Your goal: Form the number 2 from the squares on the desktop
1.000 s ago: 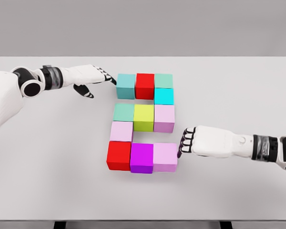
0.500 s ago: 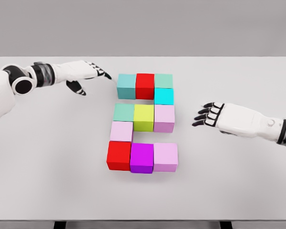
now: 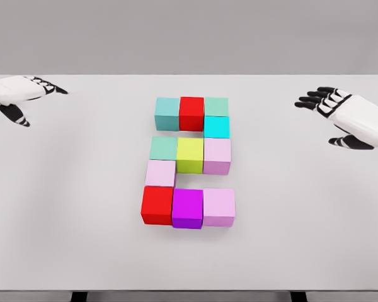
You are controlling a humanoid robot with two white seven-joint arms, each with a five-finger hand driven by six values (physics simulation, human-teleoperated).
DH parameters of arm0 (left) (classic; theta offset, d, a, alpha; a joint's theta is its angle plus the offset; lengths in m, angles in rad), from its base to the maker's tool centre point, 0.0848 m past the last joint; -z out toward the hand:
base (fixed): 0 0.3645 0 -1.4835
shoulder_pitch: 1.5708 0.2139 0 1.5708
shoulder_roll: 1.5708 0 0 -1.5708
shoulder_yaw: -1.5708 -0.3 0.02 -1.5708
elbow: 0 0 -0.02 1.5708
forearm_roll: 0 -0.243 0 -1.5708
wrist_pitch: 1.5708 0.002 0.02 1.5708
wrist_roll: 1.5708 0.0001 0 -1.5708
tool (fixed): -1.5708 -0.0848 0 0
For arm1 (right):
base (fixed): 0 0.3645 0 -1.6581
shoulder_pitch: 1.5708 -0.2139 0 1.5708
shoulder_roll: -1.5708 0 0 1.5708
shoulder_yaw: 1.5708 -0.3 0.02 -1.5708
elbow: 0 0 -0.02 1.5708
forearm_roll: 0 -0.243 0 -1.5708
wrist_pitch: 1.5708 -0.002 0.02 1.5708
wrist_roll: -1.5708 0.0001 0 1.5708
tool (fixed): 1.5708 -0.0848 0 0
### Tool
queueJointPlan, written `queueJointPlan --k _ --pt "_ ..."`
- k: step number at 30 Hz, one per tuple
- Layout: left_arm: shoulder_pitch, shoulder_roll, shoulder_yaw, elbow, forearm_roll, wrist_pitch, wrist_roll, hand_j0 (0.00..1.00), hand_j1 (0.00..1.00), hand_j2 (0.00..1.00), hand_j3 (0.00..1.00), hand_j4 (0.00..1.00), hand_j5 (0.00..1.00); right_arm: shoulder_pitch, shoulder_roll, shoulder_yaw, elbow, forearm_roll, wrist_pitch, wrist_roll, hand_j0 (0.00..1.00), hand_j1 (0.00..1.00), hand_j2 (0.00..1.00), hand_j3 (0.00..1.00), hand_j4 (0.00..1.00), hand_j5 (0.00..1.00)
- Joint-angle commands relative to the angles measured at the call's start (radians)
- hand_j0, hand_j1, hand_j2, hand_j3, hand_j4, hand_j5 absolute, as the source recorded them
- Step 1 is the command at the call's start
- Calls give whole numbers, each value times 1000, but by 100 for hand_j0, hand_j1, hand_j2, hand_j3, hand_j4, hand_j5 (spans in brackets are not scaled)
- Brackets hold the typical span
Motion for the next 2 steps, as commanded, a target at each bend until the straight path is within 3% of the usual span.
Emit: queueJointPlan --k 1,2 --pt "0 18 3 -1 6 2 1 100 100 100 100 100 100 0 12 -8 3 -10 0 5 100 100 100 100 100 100" --pt "0 18 3 -1 6 2 1 100 100 100 100 100 100 6 12 -8 3 -10 0 5 100 100 100 100 100 100"
